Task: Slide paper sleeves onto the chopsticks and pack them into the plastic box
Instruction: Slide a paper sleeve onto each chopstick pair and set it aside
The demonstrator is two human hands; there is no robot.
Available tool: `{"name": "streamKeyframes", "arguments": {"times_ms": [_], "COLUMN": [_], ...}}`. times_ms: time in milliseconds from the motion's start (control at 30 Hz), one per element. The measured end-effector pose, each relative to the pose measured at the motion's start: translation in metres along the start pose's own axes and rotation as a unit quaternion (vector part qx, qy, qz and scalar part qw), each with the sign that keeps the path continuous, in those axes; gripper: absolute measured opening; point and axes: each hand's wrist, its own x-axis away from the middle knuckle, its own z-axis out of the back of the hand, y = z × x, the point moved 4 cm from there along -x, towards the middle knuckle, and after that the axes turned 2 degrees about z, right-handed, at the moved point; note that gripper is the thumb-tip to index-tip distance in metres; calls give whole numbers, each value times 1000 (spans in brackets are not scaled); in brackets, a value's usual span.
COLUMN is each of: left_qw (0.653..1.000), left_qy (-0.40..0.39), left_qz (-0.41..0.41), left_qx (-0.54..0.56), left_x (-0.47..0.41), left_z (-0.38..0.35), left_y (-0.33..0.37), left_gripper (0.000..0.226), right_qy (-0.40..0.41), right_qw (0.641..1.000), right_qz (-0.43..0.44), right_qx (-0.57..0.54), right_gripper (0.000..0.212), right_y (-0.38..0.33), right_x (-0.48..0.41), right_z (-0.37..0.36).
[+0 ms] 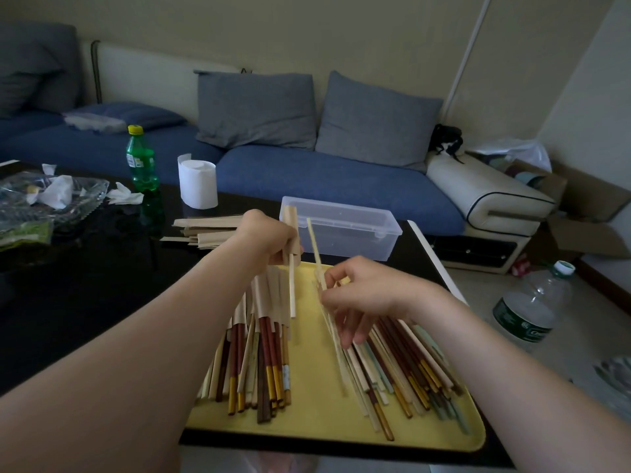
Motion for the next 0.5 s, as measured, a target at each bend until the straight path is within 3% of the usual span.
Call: {"name": "streamKeyframes", "arguments": {"times_ms": [233, 367, 500], "left_qw": [998, 996, 992], "left_qy": [10, 18, -44], "left_qz": [-33, -48, -49], "left_qx": [51, 79, 108], "left_x": [8, 10, 14], "left_z": [3, 3, -3], "left_y": [3, 4, 5], "left_gripper": [17, 23, 28], "right_qy": [-110, -118, -98], "right_qw": [992, 991, 995], "right_qz": [-31, -30, -12], "right_qx": [53, 51, 12], "right_gripper": [19, 16, 19], "right_y": [6, 7, 7], "right_x": [9, 10, 6], "right_z": [-3, -2, 0]}}
